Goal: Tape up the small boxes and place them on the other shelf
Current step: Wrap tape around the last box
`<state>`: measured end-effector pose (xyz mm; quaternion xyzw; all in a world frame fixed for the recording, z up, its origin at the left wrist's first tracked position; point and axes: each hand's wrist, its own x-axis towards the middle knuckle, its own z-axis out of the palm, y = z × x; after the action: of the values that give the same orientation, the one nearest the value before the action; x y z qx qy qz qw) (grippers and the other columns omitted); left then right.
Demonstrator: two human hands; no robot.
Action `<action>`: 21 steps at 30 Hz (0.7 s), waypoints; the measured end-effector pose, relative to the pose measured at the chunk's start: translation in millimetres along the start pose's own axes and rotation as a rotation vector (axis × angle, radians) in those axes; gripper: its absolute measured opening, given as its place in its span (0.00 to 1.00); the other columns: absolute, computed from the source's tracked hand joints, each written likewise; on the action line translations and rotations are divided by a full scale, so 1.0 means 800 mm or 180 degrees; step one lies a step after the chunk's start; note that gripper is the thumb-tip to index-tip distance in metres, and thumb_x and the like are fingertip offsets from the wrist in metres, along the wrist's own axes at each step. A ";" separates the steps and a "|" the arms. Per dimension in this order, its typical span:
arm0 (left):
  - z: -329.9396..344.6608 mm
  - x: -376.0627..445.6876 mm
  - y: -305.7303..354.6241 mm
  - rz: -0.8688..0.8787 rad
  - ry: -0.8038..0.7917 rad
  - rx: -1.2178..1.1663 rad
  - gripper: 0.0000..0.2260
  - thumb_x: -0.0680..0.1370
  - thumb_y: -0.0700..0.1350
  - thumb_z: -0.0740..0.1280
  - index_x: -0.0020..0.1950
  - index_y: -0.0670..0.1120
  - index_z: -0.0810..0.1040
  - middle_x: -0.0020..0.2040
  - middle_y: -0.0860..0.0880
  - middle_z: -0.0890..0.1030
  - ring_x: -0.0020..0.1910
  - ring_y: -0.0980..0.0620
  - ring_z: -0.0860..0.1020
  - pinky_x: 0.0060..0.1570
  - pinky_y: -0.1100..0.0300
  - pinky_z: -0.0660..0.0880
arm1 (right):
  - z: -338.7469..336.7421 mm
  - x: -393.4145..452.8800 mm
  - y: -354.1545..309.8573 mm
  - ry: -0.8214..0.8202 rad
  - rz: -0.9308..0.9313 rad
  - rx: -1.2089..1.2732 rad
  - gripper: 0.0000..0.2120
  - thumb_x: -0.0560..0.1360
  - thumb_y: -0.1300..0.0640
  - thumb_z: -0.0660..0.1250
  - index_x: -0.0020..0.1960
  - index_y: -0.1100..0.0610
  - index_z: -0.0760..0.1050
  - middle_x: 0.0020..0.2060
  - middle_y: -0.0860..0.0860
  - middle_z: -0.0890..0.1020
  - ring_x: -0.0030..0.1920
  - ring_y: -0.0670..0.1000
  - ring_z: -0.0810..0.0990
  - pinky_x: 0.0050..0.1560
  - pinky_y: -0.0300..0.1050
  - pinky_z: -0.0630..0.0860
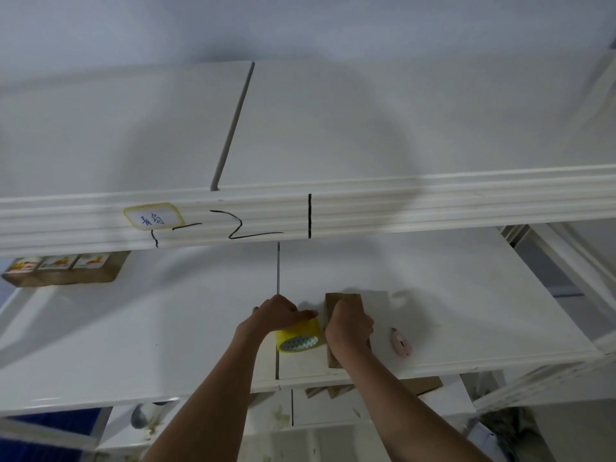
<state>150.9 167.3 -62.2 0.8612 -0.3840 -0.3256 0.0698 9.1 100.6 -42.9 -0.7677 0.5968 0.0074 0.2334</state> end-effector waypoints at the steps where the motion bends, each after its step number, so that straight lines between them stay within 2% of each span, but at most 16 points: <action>1: 0.000 -0.001 -0.001 0.0028 -0.0009 0.0020 0.29 0.72 0.75 0.61 0.40 0.49 0.81 0.39 0.52 0.78 0.45 0.51 0.79 0.58 0.50 0.76 | 0.001 0.000 0.001 -0.0009 0.0074 -0.0033 0.16 0.81 0.59 0.63 0.67 0.64 0.71 0.61 0.61 0.77 0.61 0.61 0.77 0.63 0.54 0.75; 3: 0.001 -0.003 -0.005 0.0123 0.0021 0.0017 0.26 0.75 0.70 0.64 0.47 0.48 0.83 0.41 0.52 0.79 0.47 0.50 0.80 0.58 0.50 0.76 | 0.004 0.004 0.005 -0.0102 0.0194 -0.0134 0.24 0.80 0.56 0.65 0.72 0.65 0.66 0.64 0.62 0.73 0.63 0.60 0.74 0.63 0.50 0.75; 6: 0.002 -0.008 -0.004 0.0259 0.0169 -0.0006 0.23 0.77 0.65 0.65 0.48 0.46 0.84 0.40 0.53 0.79 0.45 0.51 0.79 0.56 0.51 0.75 | 0.006 0.009 0.008 -0.0210 0.0269 -0.0058 0.21 0.81 0.56 0.63 0.71 0.65 0.69 0.64 0.61 0.74 0.63 0.59 0.74 0.63 0.51 0.75; 9: 0.003 -0.010 0.003 0.0288 0.0357 0.0108 0.24 0.76 0.67 0.64 0.47 0.46 0.84 0.40 0.52 0.80 0.44 0.52 0.78 0.56 0.52 0.73 | 0.004 0.010 0.008 -0.0190 0.0393 0.0360 0.24 0.80 0.54 0.65 0.71 0.65 0.67 0.63 0.59 0.77 0.62 0.60 0.77 0.62 0.54 0.76; 12: -0.006 -0.012 0.006 0.0304 0.0454 0.0249 0.25 0.76 0.69 0.63 0.45 0.48 0.82 0.40 0.53 0.79 0.44 0.52 0.78 0.55 0.54 0.72 | -0.003 0.019 0.015 -0.0195 0.0249 0.0570 0.22 0.74 0.47 0.73 0.62 0.59 0.75 0.57 0.53 0.81 0.54 0.55 0.82 0.52 0.49 0.81; 15: -0.026 -0.013 0.013 0.0365 0.0601 0.0295 0.26 0.74 0.70 0.63 0.46 0.48 0.83 0.40 0.53 0.78 0.44 0.52 0.78 0.55 0.54 0.73 | -0.027 0.017 0.015 -0.0369 0.0088 0.0681 0.29 0.71 0.42 0.75 0.63 0.59 0.74 0.59 0.53 0.78 0.56 0.56 0.80 0.46 0.45 0.75; 18: -0.049 -0.014 0.021 0.0367 0.0721 0.0390 0.28 0.73 0.71 0.63 0.49 0.48 0.84 0.41 0.53 0.78 0.44 0.53 0.78 0.53 0.56 0.73 | -0.042 0.018 0.015 -0.0419 -0.0004 0.0856 0.36 0.68 0.38 0.76 0.66 0.59 0.71 0.59 0.55 0.78 0.57 0.57 0.80 0.50 0.47 0.77; 21: -0.067 -0.019 0.028 0.0340 0.0758 0.0568 0.29 0.73 0.72 0.63 0.51 0.48 0.84 0.42 0.53 0.78 0.44 0.53 0.77 0.51 0.58 0.71 | -0.052 0.017 0.012 -0.0367 -0.0123 0.0998 0.36 0.68 0.38 0.76 0.66 0.59 0.71 0.59 0.54 0.80 0.56 0.56 0.81 0.48 0.45 0.75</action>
<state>162.5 156.0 -4.4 0.8749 -0.4457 -0.1815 0.0553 -7.2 71.0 -13.3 -0.7315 0.5614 -0.0463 0.3843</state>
